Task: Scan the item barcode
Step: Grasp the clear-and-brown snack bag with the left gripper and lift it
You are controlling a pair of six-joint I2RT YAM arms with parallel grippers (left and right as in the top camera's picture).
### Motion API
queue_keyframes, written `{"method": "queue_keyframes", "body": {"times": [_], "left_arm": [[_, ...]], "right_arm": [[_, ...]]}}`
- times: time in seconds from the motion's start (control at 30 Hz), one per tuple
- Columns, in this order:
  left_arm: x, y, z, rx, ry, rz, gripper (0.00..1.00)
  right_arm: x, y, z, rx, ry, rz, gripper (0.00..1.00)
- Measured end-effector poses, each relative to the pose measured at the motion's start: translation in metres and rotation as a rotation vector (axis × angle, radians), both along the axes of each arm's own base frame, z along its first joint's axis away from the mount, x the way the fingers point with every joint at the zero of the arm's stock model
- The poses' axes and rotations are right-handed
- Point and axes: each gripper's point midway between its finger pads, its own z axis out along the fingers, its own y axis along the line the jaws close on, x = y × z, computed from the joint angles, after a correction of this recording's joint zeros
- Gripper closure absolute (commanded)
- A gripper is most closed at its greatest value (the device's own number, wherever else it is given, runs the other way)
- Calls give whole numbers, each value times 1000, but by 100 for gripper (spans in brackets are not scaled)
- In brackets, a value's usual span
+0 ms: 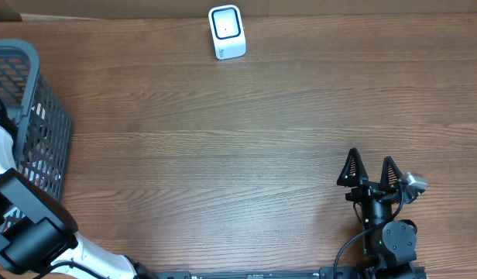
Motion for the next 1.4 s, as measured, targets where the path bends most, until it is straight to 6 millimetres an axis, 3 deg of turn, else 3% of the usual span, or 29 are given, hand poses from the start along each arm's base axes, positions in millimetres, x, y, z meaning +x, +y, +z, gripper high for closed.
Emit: {"method": "queue_keyframes", "body": {"times": [0.13, 0.33, 0.53, 0.83, 0.93, 0.97, 1.03, 1.1, 1.23, 1.4], "left_arm": [[2, -1, -9, 4, -12, -19, 9], [11, 5, -4, 52, -77, -32, 9], [-9, 3, -35, 14, -34, -10, 7], [-15, 12, -51, -7, -20, 15, 11], [-13, 14, -52, -4, -23, 14, 25], [-12, 15, -52, 0, -27, 12, 34], [-9, 18, -52, 6, -34, 6, 73], [-6, 19, -52, 12, -42, -3, 86], [-7, 20, -50, 17, -37, -7, 96], [-10, 18, -49, 1, -17, -5, 96]], "right_arm": [[0, 0, 0, 0, -1, 0, 0], [0, 0, 0, 0, 0, 0, 0], [0, 0, 0, 0, 0, 0, 0], [0, 0, 0, 0, -1, 0, 0], [0, 0, 0, 1, -1, 0, 0], [0, 0, 0, 0, -1, 0, 0], [0, 0, 0, 0, 0, 0, 0], [0, 0, 0, 0, 0, 0, 0], [0, 0, 0, 1, -1, 0, 0], [0, 0, 0, 1, -1, 0, 0]]}}
